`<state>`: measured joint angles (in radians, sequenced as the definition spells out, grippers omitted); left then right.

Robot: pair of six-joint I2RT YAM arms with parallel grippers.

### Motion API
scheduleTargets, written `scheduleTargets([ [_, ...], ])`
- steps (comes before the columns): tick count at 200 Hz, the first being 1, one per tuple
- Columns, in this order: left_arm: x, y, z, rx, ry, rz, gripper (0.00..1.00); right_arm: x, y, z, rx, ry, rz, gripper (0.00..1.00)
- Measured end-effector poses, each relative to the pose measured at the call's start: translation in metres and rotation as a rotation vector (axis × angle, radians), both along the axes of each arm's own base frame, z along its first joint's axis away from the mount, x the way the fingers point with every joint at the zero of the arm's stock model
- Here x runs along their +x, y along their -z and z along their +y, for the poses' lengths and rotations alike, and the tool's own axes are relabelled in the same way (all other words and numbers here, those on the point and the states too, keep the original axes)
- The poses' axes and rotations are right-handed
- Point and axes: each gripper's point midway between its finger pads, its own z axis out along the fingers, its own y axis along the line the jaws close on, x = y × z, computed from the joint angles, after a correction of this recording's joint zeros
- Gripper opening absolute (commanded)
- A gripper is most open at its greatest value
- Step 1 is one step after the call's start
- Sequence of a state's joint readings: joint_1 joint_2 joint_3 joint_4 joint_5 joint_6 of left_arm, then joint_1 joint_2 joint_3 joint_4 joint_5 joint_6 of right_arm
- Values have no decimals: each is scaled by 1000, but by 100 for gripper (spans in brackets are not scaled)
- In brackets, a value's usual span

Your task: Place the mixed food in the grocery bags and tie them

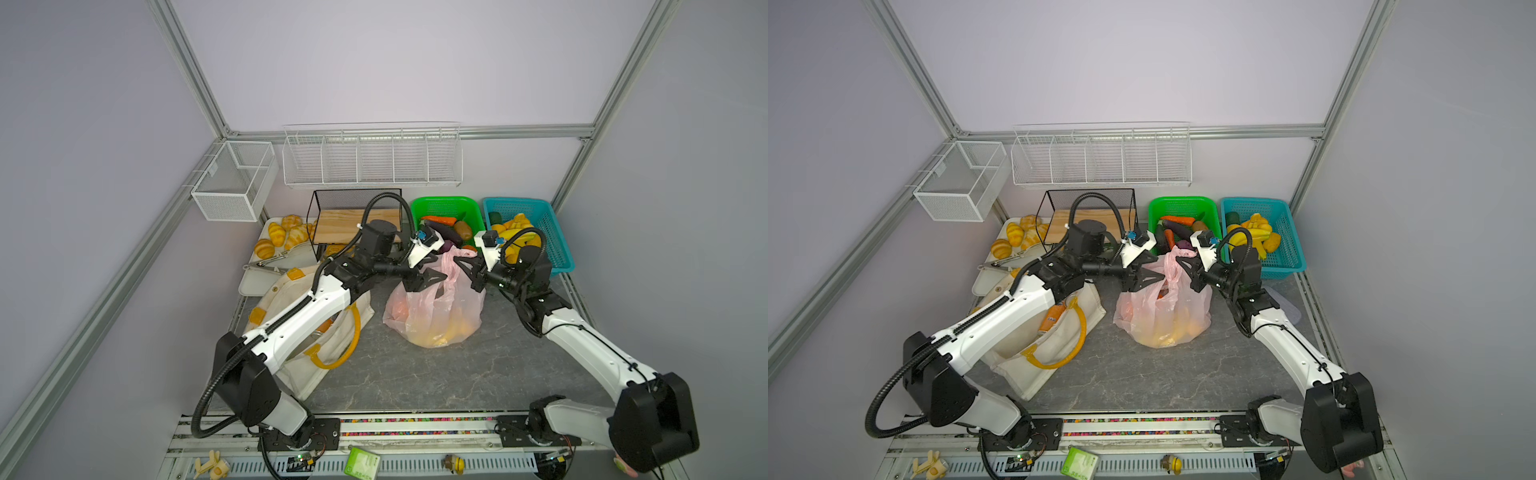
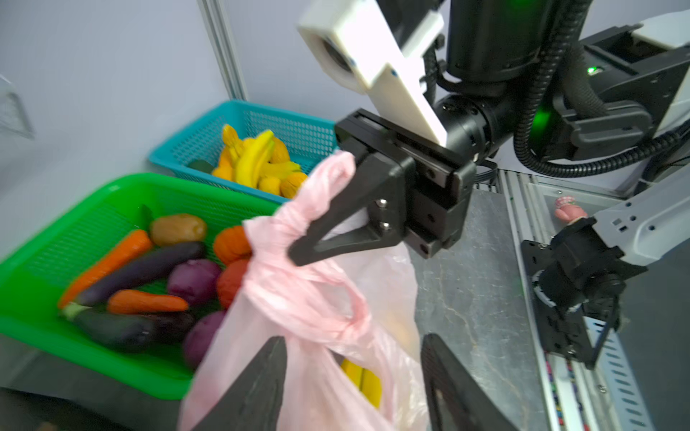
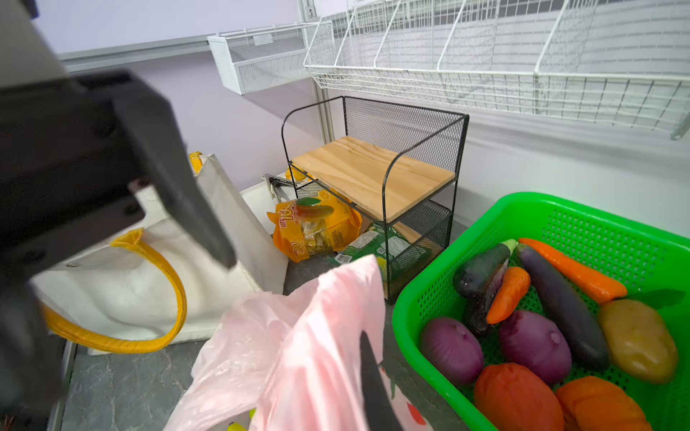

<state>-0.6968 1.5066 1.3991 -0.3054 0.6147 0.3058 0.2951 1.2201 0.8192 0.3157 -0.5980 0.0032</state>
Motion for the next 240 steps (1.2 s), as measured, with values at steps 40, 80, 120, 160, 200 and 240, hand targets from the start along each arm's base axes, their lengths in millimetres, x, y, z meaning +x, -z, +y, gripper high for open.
scheduleTargets([
  [40,17,14,5,60,-48,-22,70,-8,-7,1,13,-27,-26,7],
  [80,17,52,-6,192,-107,-88,78,-4,-5,-1,46,8,47,7],
  [120,24,69,-17,258,-169,-162,80,0,-3,-4,69,41,101,7],
  [160,37,82,-26,306,-236,-236,77,2,-1,-3,76,48,125,7],
  [200,48,82,-30,318,-290,-311,50,2,0,-3,65,47,124,7],
  [240,53,87,-29,301,-328,-325,17,1,2,-3,1,31,93,7],
])
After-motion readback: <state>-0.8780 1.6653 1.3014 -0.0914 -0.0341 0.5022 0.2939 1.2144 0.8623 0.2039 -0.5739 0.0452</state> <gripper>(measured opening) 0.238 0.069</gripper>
